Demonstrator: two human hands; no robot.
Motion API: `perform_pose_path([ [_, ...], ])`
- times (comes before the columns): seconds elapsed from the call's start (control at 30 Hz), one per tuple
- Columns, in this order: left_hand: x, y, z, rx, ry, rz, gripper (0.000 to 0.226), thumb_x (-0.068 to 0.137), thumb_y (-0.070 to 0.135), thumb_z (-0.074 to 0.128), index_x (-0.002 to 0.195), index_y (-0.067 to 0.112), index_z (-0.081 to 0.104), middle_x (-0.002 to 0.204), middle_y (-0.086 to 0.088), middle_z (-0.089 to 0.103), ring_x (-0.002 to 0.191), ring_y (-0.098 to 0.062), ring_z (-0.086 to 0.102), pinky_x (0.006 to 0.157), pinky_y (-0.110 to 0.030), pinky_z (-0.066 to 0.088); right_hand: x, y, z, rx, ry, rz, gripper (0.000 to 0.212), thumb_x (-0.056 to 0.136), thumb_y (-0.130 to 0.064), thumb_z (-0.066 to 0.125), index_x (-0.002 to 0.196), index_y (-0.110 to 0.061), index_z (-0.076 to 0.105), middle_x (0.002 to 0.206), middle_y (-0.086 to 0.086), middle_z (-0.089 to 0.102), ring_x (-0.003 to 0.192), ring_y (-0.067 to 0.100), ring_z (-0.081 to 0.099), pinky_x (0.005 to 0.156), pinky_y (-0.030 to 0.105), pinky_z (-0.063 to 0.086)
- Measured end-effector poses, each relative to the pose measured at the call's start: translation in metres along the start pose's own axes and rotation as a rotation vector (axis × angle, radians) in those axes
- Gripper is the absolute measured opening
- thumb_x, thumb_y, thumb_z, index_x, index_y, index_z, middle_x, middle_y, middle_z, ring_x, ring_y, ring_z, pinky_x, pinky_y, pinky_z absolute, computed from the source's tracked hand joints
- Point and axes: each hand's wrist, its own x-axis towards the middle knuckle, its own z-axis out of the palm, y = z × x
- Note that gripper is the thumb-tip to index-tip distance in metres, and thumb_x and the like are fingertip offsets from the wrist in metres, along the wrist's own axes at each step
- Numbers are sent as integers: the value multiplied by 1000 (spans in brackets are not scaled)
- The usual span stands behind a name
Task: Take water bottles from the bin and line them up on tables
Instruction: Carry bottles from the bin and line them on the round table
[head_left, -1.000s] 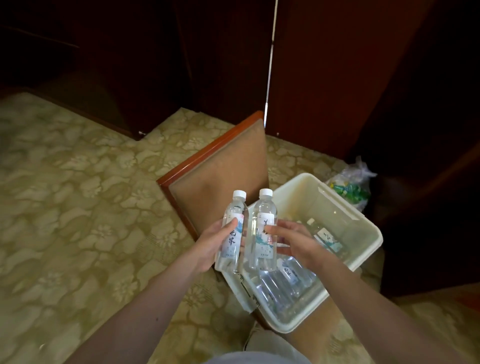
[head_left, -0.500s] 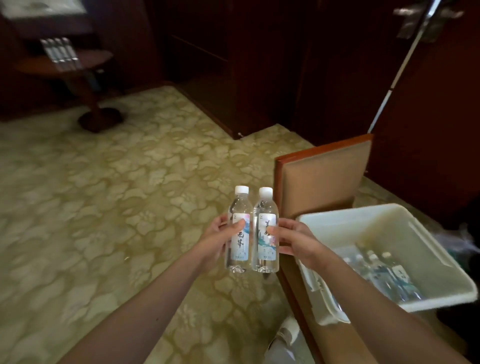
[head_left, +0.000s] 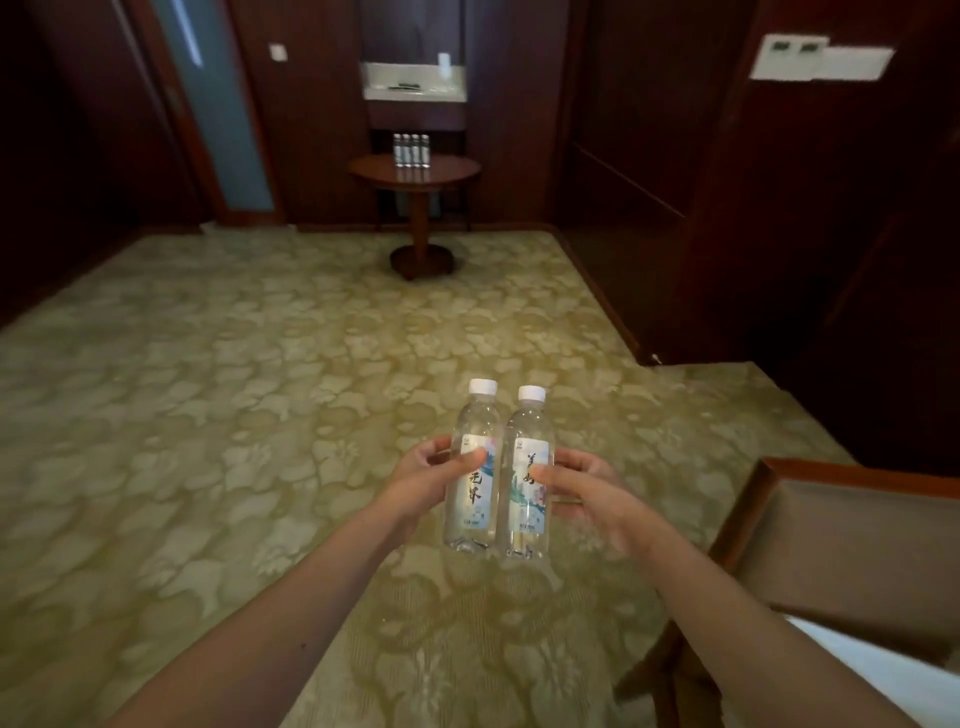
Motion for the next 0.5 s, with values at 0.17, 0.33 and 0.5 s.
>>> perform_pose_path([
  [0.17, 38, 29, -18, 39, 128, 69, 98, 39, 58, 90, 124, 17, 63, 110, 4, 74, 107, -17, 68, 100, -41, 50, 61, -43, 0, -69, -117, -42, 34, 83, -17, 77, 116, -15, 67, 103, 4, 77, 92, 21, 73, 80, 35, 60],
  [0.33, 74, 65, -16, 57, 228, 126, 110, 37, 66, 90, 130, 17, 60, 117, 3, 71, 110, -16, 66, 98, -39, 52, 112, -90, -14, -128, -200, -99, 32, 83, -17, 76, 113, -15, 67, 104, 4, 77, 98, 25, 73, 85, 38, 60],
  [0.5, 112, 97, 0, 60, 260, 173, 88, 45, 56, 88, 121, 17, 66, 105, 5, 75, 104, -15, 69, 89, -32, 53, 156, -129, -38, -161, -260, -140, 32, 83, -17, 76, 114, -14, 67, 104, 4, 77, 91, 20, 73, 80, 34, 60],
])
